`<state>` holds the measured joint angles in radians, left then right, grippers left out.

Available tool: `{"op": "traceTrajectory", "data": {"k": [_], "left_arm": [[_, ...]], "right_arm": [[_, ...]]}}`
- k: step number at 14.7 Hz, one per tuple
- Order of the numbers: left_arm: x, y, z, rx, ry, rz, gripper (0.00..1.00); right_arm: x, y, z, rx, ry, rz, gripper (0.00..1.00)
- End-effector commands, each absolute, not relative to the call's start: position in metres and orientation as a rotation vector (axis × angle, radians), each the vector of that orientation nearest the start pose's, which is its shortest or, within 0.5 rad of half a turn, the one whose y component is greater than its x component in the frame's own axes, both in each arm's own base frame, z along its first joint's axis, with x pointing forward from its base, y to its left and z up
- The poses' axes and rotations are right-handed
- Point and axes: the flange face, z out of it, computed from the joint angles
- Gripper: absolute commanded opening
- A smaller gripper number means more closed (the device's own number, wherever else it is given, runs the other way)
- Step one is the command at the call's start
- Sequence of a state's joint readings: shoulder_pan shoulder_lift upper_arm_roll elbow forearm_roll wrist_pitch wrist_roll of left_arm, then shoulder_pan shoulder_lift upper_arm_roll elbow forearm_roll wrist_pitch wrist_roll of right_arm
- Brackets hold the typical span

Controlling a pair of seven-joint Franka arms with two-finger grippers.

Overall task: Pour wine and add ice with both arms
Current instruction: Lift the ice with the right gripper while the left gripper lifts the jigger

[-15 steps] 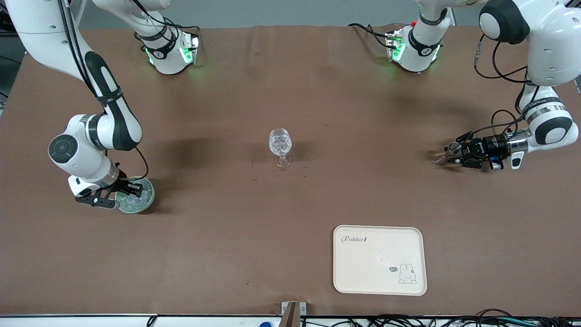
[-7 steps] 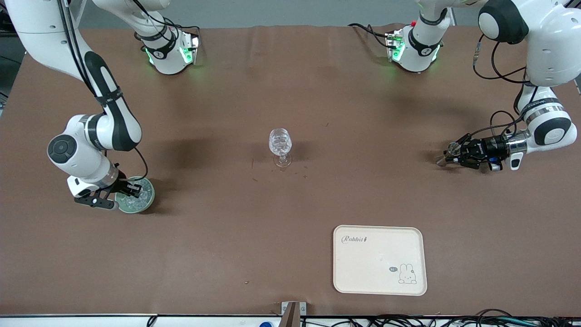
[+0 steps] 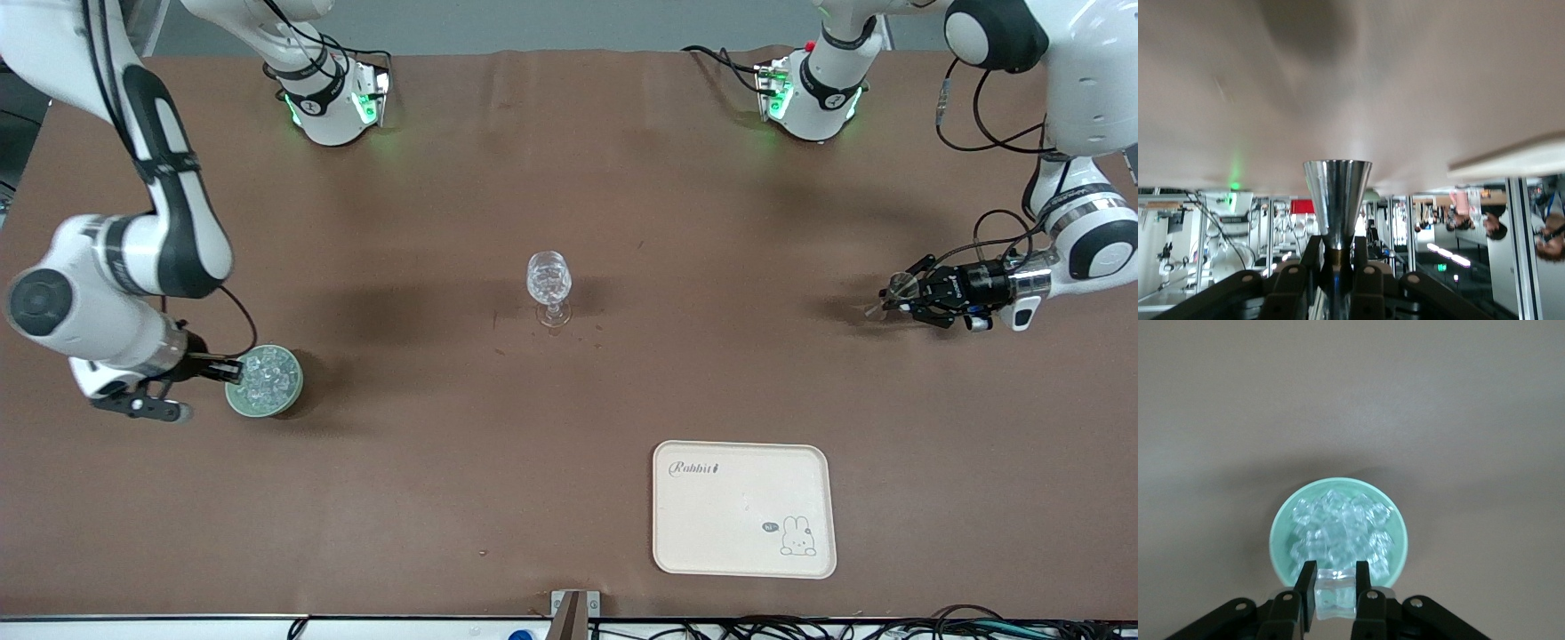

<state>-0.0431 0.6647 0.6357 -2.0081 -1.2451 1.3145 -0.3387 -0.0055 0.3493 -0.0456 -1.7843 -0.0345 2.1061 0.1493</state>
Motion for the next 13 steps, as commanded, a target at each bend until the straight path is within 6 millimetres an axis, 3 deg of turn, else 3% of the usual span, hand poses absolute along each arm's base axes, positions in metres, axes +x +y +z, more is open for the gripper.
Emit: {"op": "traceTrajectory", "data": {"k": [1, 3, 7, 10, 13], "left_arm": [[0.499, 0.163, 0.234, 1.396, 1.343, -0.974, 0.0], [0.513, 0.138, 0.268, 1.399, 1.311, -1.003, 0.0], [0.522, 0.088, 0.321, 1.492, 1.214, -1.003, 0.0], [0.525, 0.011, 0.361, 1.71, 1.145, -1.009, 0.0], [0.533, -0.058, 0.371, 1.746, 1.228, -1.082, 0.0]], "right_arm": [[0.648, -0.032, 0.424, -3.186, 0.265, 0.05, 0.01], [0.645, -0.033, 0.475, -3.185, 0.264, 0.004, 0.01], [0.622, -0.028, 0.555, -3.175, 0.214, -0.126, 0.01], [0.597, -0.024, 0.602, -3.174, 0.183, -0.099, 0.01], [0.564, -0.028, 0.64, -3.173, 0.122, -0.083, 0.01]]}}
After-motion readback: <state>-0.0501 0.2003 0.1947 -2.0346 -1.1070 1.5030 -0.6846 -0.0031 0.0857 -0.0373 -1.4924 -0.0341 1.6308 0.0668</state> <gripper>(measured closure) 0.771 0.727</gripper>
